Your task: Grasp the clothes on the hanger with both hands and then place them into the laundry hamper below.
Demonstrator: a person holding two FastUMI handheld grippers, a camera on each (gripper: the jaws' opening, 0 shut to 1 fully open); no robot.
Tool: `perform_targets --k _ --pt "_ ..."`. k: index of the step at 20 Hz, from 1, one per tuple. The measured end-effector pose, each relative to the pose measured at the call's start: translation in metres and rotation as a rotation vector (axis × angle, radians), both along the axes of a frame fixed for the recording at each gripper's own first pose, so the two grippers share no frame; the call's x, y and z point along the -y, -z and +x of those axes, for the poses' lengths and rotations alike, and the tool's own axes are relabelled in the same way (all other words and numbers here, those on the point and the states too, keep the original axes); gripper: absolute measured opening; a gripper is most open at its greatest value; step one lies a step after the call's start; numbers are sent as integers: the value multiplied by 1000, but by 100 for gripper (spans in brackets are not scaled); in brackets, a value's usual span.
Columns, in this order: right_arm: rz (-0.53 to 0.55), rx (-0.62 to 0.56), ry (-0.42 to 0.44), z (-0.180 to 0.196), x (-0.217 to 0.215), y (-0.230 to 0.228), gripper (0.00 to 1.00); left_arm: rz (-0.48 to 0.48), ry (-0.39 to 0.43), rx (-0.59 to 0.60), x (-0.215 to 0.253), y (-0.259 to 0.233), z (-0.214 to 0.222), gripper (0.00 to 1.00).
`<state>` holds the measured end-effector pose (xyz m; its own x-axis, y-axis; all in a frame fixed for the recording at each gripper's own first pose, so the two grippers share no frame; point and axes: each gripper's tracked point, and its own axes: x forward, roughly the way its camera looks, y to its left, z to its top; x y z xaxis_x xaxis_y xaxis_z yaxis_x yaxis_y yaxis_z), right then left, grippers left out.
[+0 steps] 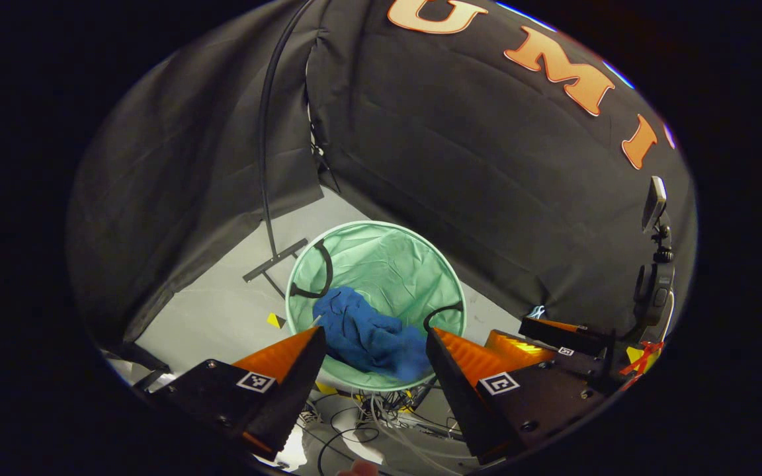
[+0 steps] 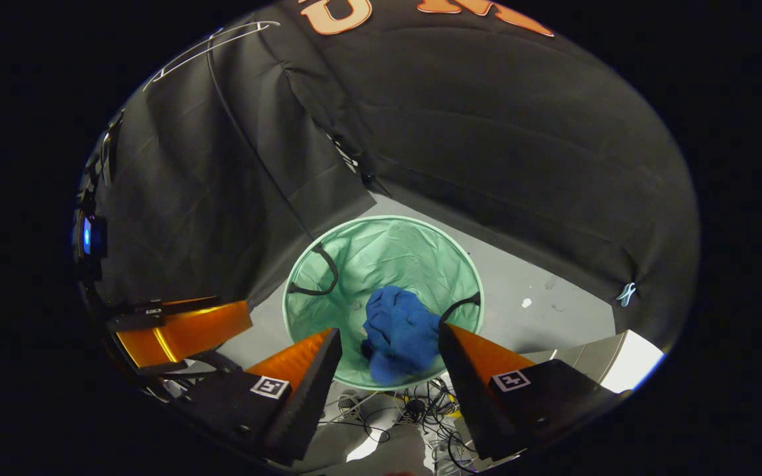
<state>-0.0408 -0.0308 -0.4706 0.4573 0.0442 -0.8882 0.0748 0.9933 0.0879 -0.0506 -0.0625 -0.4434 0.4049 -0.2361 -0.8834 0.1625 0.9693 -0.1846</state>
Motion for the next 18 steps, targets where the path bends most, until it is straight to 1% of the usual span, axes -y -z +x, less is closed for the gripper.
perform_targets --k 5,6,7,8,9,10,12,15,18 --pt "-8 33 16 -3 7 -15 96 15 16 36 -3 -4 1 97" --pt "-16 44 18 0 8 -20 86 21 19 52 -4 -6 3 98" --pt "-27 60 21 2 11 -26 97 32 18 70 -6 -10 6 97" --pt "-34 77 23 4 12 -33 89 39 21 87 -7 -17 10 97" --pt "-36 92 22 4 12 -40 90 45 23 103 -10 -27 9 97" --pt "-35 109 21 7 12 -49 98 47 24 119 -13 -38 7 97" --pt "-33 150 21 12 14 -69 98 40 20 159 -14 -58 6 97" --pt "-34 228 18 25 13 -102 98 20 -2 232 -13 -87 22 97" --pt "-32 301 20 41 11 -138 98 -16 -33 329 -8 -127 43 97"
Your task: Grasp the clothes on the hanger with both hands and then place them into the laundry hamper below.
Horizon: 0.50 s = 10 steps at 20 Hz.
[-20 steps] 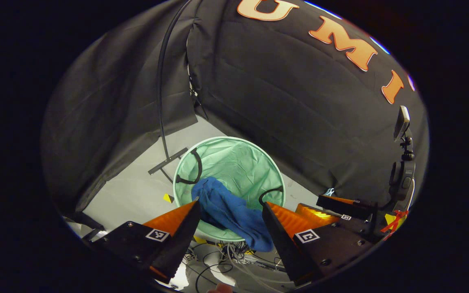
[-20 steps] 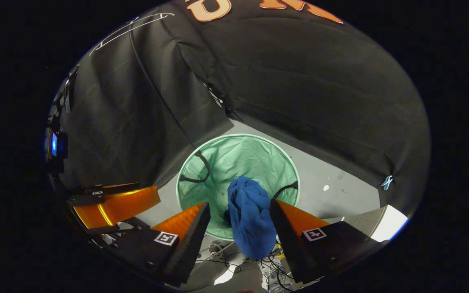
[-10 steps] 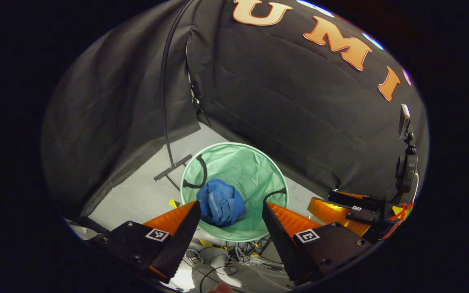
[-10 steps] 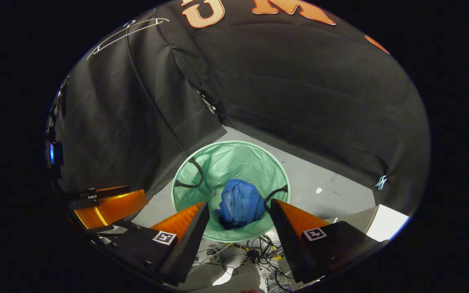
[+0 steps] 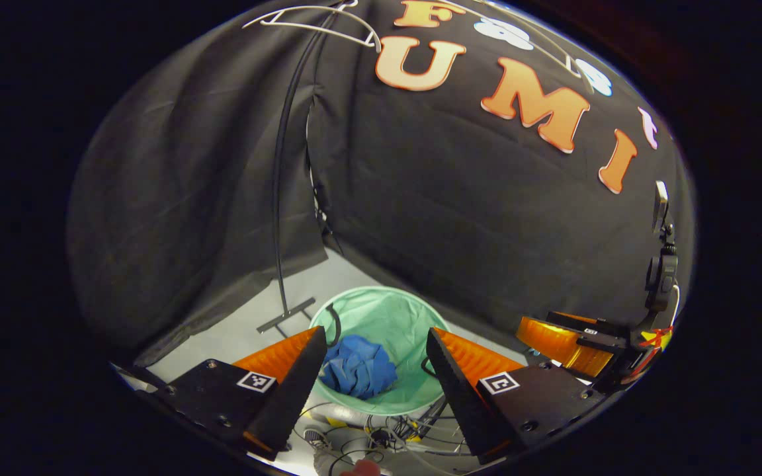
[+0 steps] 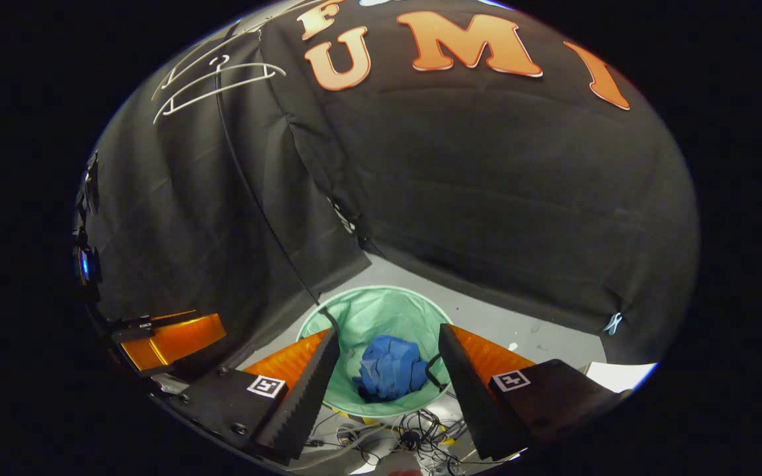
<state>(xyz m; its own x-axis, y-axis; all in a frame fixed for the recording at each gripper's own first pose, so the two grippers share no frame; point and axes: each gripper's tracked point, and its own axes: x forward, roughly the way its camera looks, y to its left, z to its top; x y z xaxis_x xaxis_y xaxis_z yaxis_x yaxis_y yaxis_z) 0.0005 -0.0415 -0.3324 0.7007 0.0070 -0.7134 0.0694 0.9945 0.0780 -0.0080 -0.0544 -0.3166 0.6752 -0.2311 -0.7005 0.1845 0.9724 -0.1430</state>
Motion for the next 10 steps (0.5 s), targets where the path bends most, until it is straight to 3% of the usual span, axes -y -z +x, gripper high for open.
perform_targets --k 10 --pt "-2 335 -6 42 -1 -159 98 -53 -67 331 -4 -139 47 96"
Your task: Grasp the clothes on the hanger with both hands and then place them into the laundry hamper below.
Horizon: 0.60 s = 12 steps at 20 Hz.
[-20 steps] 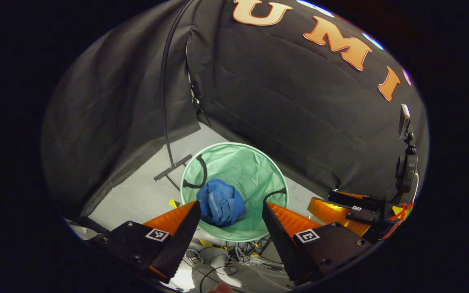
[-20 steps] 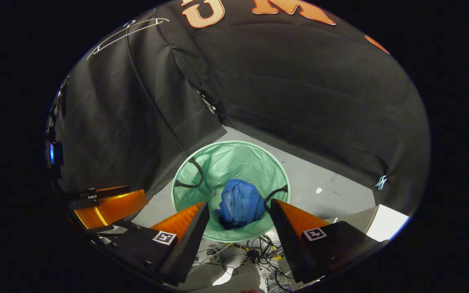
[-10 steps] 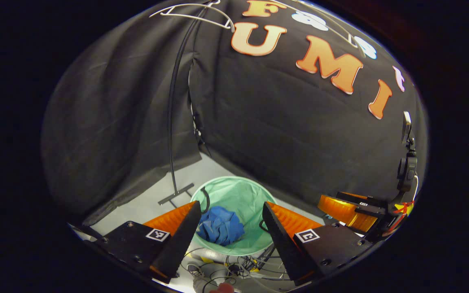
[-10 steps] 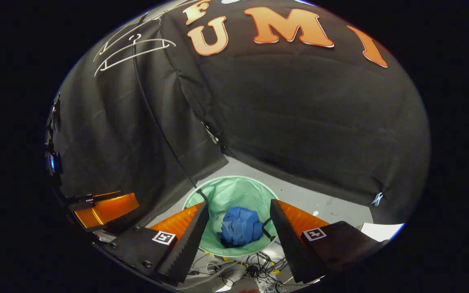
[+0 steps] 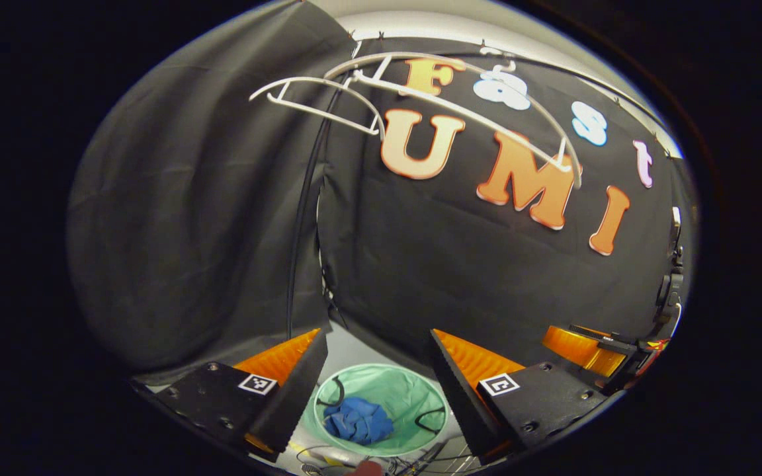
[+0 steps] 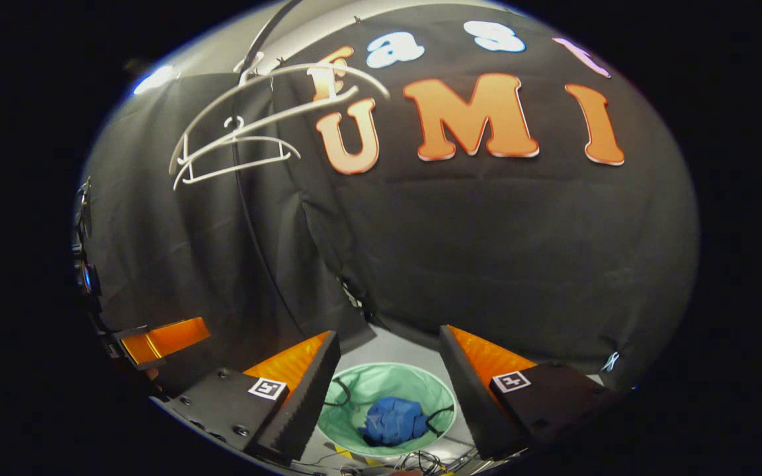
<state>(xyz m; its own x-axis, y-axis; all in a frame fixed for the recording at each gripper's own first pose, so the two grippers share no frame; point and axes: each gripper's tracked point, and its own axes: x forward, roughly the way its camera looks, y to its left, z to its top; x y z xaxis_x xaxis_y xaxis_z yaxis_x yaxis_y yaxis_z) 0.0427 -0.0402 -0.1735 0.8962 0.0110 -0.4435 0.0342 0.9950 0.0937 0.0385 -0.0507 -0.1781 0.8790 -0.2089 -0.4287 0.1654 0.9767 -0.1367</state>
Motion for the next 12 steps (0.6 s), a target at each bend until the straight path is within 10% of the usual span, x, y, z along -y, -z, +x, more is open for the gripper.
perform_targets --k 12 --pt "-14 343 23 -12 13 -170 97 -44 -20 333 2 -165 2 92"
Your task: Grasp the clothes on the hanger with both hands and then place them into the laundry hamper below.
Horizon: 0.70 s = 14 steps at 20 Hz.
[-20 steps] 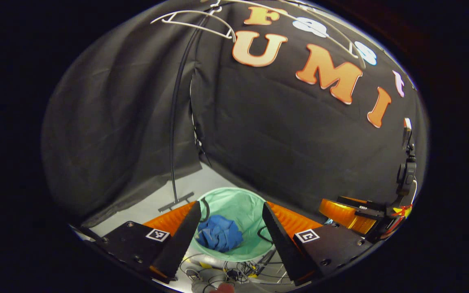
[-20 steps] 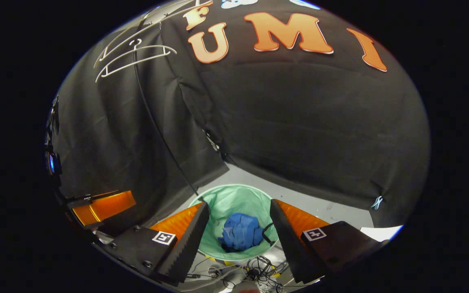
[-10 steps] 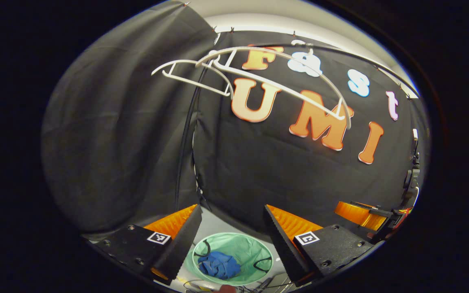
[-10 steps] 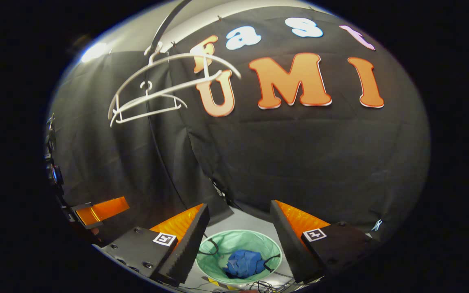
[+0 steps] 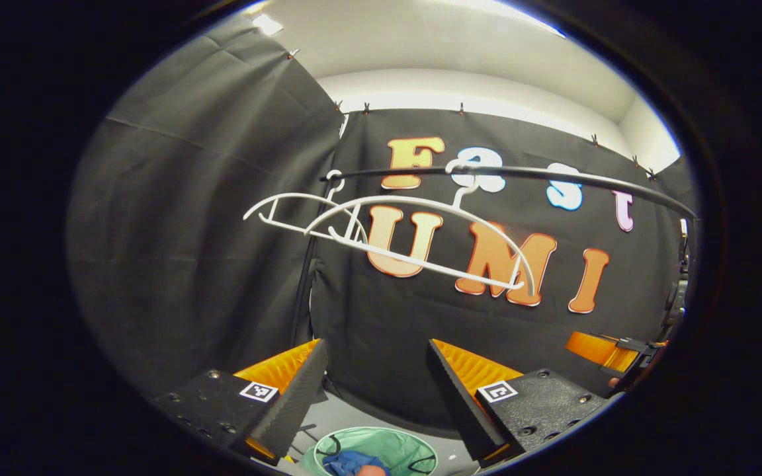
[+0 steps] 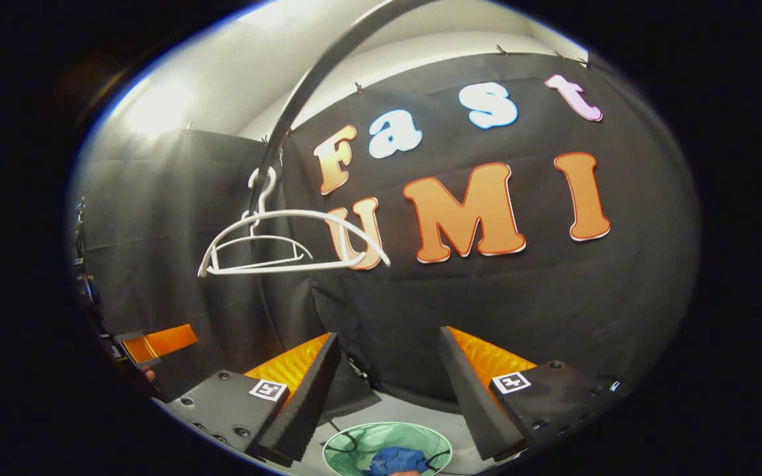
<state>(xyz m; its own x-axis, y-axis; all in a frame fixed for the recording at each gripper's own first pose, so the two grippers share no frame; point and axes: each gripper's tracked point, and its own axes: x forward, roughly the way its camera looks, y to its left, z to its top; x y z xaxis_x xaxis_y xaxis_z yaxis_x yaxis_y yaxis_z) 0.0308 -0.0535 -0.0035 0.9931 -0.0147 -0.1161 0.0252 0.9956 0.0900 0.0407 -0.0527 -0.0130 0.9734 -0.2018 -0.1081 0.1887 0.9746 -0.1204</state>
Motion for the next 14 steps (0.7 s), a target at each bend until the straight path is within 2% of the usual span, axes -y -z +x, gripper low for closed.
perform_targets --k 6,8,9,10,12,14 --pt "-37 75 -6 -22 4 -40 100 -23 -5 71 -3 -44 -9 92" --pt "-34 83 -17 -27 0 -45 100 -16 -12 91 -7 -55 -16 95" --pt "-32 88 -20 -28 0 -48 88 -12 -21 103 -8 -59 -18 99" --pt "-35 94 -19 -29 1 -50 97 -7 -34 111 -11 -63 -18 95" --pt "-41 102 -14 -29 4 -50 100 8 -64 123 -16 -65 -20 92" --pt "-37 98 -18 -28 1 -50 97 8 -75 121 -17 -66 -23 92"
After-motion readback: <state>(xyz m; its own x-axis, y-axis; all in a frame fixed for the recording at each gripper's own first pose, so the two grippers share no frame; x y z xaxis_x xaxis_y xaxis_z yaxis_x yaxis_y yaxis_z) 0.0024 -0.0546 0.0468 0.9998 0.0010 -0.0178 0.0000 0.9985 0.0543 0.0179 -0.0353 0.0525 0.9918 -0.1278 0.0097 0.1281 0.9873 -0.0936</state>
